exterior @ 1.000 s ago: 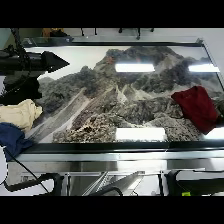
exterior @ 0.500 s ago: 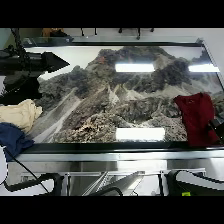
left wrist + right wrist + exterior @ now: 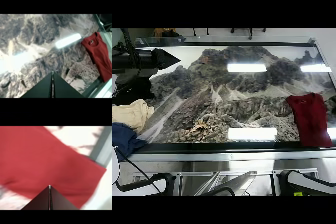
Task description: Fold the shirts.
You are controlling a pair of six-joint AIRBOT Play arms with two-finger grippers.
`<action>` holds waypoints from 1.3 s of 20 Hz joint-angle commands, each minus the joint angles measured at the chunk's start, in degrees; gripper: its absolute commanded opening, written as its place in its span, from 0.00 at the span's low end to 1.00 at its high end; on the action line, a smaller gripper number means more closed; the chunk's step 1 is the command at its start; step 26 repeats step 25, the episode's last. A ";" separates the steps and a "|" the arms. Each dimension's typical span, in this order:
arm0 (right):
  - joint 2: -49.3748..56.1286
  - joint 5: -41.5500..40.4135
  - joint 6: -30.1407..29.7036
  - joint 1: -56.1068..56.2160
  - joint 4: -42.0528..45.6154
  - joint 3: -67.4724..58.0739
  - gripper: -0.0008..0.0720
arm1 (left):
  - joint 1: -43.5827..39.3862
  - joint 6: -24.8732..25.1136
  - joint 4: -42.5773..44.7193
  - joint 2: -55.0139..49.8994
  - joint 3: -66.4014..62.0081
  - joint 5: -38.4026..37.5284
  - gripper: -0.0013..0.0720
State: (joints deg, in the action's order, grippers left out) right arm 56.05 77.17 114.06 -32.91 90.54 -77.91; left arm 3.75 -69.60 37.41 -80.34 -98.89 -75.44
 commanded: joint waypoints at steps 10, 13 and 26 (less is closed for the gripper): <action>-3.58 -15.26 -1.62 57.27 -6.64 18.18 0.05 | -10.88 0.02 0.61 25.90 45.13 4.09 0.04; -3.23 -16.92 -1.90 57.96 -6.80 18.84 0.05 | -13.27 -1.40 0.52 32.46 54.71 6.56 0.04; -2.82 -17.79 -2.89 58.01 -8.72 18.84 0.05 | -6.23 -1.60 0.39 41.81 56.68 6.54 0.04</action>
